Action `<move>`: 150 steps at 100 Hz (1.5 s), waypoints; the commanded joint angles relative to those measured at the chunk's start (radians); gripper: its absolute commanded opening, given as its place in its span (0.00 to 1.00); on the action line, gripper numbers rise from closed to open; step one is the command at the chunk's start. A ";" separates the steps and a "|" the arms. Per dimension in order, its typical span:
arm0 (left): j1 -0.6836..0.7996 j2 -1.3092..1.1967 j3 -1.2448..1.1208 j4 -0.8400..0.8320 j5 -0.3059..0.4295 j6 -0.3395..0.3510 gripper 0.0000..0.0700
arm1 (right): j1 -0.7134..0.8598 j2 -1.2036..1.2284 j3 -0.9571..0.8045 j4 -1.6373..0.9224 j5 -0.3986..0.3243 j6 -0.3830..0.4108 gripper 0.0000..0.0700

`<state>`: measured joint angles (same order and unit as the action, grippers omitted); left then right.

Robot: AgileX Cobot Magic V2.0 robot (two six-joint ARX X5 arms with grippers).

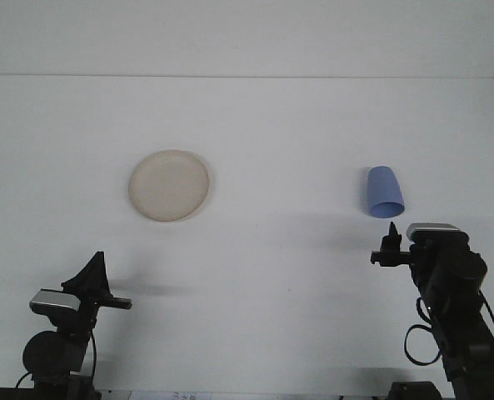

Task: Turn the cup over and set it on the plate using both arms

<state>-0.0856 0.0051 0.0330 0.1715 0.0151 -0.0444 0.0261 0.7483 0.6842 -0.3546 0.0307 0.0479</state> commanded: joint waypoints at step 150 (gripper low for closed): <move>0.000 0.000 -0.019 0.010 0.001 -0.009 0.02 | 0.229 0.531 0.247 0.085 -0.129 -0.021 0.00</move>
<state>-0.0856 0.0051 0.0330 0.1715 0.0151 -0.0444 0.2089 1.3102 0.8413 -0.0967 -0.0978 0.0715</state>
